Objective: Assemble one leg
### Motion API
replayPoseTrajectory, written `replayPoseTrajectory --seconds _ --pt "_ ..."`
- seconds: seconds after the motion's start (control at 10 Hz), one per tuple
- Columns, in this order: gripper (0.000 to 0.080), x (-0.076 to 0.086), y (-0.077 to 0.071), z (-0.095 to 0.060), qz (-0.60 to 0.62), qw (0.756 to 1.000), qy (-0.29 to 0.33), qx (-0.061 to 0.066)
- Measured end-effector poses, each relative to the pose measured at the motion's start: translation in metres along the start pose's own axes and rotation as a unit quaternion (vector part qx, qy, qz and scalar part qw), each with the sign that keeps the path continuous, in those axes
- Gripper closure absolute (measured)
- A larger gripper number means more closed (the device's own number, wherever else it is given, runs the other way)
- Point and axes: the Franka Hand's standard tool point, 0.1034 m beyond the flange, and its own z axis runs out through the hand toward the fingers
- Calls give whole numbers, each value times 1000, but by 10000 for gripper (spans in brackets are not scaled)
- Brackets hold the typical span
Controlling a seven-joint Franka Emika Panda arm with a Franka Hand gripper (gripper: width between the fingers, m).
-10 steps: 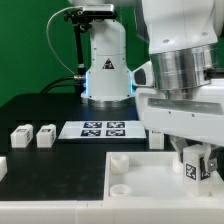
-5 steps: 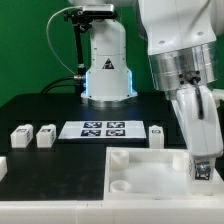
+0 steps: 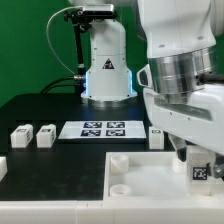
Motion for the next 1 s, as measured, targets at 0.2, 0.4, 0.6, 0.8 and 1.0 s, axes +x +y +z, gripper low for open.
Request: replayPoseTrajectory --seconds 0.2,0.4,0.6,0.8,1.0 --pt "151 0 0 1 -9 1000 0 0" --pt "150 -11 -6 -19 -17 1000 -6 6" --pt "150 -16 -11 -33 -20 1000 -10 9" --pt "150 -15 -10 -30 -19 1000 -10 8" --pt "150 -15 -10 -30 -19 1000 -10 8"
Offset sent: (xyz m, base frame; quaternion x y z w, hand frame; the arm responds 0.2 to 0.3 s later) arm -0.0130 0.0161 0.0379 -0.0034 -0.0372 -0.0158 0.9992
